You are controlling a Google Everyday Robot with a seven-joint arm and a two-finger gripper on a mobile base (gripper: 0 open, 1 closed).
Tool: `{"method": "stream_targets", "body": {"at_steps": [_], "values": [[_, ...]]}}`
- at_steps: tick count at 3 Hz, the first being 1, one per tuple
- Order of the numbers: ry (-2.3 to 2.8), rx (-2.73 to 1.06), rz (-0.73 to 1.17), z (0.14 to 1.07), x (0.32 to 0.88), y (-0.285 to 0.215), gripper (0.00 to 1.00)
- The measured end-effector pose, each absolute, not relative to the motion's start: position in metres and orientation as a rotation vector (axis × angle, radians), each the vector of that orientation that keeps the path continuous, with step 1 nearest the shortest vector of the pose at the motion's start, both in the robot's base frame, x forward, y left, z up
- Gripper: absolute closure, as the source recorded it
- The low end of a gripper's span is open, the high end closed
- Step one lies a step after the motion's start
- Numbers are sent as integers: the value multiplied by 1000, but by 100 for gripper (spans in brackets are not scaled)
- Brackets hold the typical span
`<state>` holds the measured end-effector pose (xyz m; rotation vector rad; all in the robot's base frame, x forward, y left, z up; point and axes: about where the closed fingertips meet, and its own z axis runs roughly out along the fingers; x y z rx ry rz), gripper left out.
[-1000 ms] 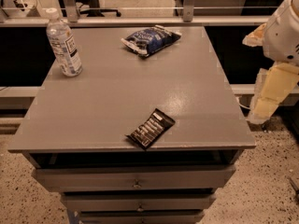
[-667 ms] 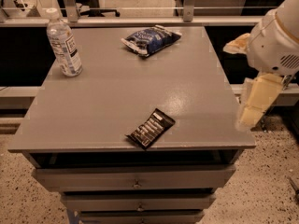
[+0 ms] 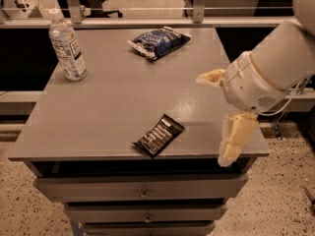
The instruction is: Pick rxbar chocolate
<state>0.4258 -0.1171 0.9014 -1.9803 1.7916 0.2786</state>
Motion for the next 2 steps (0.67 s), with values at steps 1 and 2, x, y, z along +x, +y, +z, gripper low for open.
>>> {"method": "stream_targets", "body": {"at_steps": [1, 2], "values": [[1771, -2000, 375, 870, 424, -89, 0], [1769, -2007, 441, 847, 426, -64, 0]]}}
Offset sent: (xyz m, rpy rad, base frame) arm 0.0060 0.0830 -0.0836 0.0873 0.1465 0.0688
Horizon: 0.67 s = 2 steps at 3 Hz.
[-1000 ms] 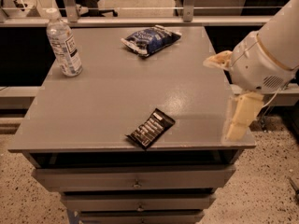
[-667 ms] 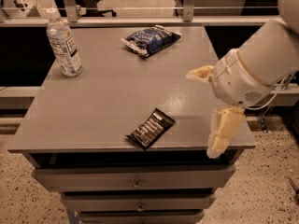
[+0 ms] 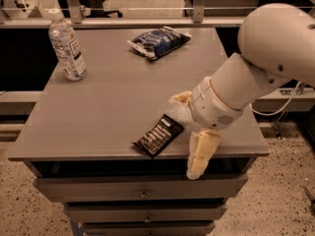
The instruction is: Pick rxbar chocolate
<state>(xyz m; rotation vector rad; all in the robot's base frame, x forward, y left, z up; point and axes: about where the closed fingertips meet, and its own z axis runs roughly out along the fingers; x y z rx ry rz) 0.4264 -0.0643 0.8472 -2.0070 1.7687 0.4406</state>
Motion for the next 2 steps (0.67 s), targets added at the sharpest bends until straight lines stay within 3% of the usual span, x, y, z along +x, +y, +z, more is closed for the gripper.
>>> {"method": "stream_targets", "body": {"at_steps": [1, 2], "values": [[1770, -2007, 491, 832, 430, -43, 0], [1798, -2000, 509, 825, 435, -31, 18]]}}
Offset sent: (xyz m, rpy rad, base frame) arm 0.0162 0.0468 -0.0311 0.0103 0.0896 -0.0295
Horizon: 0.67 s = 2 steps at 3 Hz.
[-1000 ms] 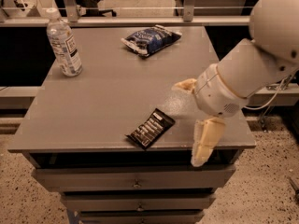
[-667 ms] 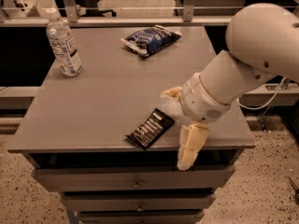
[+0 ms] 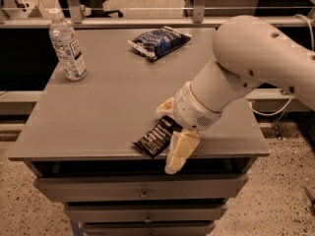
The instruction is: Pick rxbar chocolate
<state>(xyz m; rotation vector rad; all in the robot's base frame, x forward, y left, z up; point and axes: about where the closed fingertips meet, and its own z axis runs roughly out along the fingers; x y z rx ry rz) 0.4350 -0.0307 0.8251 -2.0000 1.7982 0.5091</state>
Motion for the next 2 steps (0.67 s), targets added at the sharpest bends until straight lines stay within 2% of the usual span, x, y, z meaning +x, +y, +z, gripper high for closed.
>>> {"method": "stream_targets", "body": {"at_steps": [2], "values": [[1868, -1973, 532, 818, 436, -20, 64]]}}
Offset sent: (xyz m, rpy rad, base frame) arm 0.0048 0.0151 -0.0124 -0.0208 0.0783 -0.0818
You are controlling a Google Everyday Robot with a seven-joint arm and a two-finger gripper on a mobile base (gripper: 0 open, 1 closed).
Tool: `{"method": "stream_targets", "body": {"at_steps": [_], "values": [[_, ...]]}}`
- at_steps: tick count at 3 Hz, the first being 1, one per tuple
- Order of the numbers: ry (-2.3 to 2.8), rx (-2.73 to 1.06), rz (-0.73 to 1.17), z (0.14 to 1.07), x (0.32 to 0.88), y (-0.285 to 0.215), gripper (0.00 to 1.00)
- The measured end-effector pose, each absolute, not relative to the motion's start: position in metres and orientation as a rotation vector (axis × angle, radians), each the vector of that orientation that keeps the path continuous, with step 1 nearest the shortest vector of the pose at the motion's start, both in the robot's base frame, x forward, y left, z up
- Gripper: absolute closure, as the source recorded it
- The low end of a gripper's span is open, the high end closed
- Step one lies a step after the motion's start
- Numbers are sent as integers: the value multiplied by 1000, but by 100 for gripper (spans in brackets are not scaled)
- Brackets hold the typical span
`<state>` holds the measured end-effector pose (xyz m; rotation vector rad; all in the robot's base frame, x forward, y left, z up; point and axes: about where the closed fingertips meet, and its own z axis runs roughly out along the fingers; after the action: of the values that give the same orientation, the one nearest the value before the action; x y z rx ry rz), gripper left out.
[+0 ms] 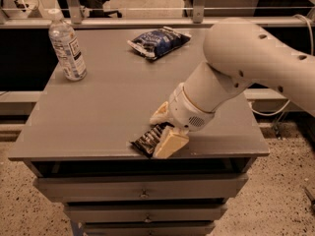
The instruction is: Pick rxbar chocolate
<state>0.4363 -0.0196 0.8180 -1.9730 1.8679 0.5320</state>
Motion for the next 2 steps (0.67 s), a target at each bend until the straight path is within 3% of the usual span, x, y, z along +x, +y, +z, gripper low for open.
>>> {"method": "stream_targets", "body": {"at_steps": [1, 2], "values": [[1868, -1973, 532, 820, 436, -20, 87], [1868, -1973, 532, 823, 436, -20, 100]]}}
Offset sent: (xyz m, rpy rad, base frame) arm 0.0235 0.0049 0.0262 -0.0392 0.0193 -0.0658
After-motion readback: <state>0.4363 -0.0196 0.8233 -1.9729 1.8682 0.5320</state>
